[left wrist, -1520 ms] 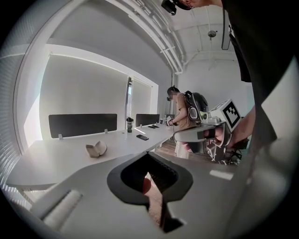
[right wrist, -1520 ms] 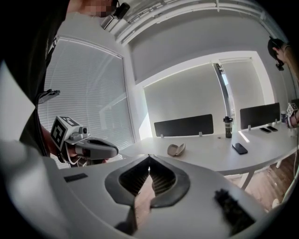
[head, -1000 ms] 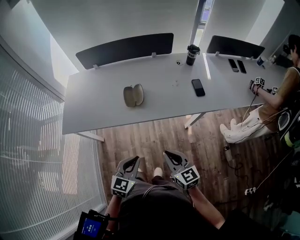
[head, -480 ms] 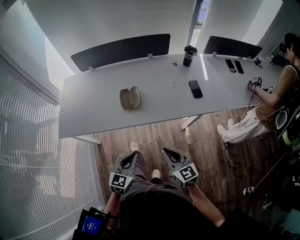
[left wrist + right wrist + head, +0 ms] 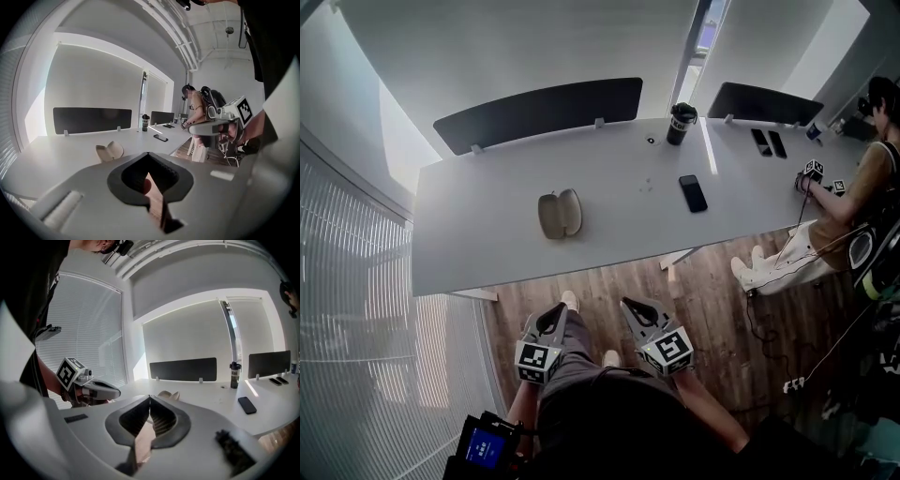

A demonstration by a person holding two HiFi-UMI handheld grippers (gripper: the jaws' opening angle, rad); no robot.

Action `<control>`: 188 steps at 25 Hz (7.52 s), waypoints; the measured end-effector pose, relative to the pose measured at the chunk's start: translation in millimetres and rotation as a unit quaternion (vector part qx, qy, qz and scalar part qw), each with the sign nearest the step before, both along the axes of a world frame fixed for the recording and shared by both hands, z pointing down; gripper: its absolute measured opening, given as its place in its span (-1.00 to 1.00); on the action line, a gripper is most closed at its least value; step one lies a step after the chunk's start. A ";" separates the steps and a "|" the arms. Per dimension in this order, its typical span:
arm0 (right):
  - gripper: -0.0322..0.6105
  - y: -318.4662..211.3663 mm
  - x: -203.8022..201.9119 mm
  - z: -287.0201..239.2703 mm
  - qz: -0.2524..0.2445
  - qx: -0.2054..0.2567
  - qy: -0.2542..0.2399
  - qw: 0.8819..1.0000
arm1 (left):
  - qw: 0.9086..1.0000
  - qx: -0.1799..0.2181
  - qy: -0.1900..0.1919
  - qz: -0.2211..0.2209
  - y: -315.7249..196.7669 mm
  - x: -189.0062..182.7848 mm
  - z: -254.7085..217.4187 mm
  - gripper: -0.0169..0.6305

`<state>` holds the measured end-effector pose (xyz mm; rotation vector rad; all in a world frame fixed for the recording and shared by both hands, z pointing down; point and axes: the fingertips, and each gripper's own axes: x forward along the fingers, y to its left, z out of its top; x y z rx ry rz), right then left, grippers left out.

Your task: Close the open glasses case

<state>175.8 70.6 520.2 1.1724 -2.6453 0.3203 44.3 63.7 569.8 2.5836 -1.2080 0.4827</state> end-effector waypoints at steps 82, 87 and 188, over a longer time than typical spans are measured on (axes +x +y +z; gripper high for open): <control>-0.67 -328.6 -66.8 171.9 0.077 -0.329 -0.082 0.938 | 0.916 -0.362 0.170 0.036 -242.0 -66.2 175.4 -0.85; -0.67 -319.5 -89.4 164.7 0.020 -0.330 -0.070 0.941 | 0.916 -0.362 0.170 0.042 -242.6 -66.4 175.6 -0.85; -0.81 -301.1 -170.8 178.7 -0.143 -0.198 0.200 0.949 | 0.921 -0.338 0.191 0.043 -259.4 -67.5 153.8 -0.88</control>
